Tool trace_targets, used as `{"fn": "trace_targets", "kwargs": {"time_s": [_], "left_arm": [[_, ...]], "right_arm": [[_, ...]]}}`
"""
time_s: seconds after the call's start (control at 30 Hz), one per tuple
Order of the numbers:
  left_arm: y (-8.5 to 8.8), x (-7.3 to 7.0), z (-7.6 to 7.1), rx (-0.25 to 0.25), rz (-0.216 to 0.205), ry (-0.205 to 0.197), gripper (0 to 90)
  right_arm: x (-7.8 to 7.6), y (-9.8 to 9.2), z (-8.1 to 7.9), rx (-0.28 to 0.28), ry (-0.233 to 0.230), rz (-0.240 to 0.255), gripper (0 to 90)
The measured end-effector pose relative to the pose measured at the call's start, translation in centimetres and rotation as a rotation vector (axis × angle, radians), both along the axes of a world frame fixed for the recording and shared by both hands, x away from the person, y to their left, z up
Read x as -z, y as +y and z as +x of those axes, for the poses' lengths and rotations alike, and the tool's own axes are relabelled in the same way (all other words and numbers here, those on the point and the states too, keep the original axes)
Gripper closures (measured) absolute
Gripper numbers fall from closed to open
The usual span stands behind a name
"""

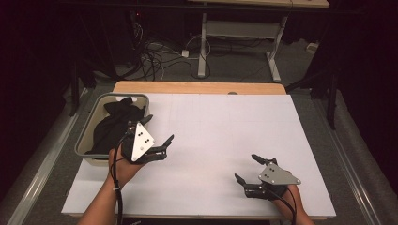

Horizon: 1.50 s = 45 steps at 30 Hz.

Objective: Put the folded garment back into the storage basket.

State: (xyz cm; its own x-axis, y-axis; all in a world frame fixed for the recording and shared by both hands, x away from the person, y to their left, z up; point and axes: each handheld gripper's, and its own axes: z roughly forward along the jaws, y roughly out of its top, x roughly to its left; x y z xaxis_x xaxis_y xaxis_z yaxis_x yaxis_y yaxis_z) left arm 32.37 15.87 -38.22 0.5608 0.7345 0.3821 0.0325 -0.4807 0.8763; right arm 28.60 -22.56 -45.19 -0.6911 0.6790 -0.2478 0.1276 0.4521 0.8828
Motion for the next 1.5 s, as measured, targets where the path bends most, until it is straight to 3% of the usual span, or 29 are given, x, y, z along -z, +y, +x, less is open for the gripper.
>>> {"fn": "trace_targets", "kwargs": {"time_s": [0.63,0.93,1.5], "left_arm": [[-2.2,1.3,-0.7,0.05,0.06,0.012,14.2],[-3.3,2.3,-0.9,0.057,0.044,0.029,14.4],[-3.4,4.4,-1.9,0.081,0.096,0.052,14.3]], "right_arm": [[0.0,0.1,-0.1,0.006,-0.004,-0.001,16.1],[-0.1,0.2,-0.1,0.009,0.007,0.013,16.9],[0.1,0.5,-0.4,0.007,0.008,0.004,16.1]]}}
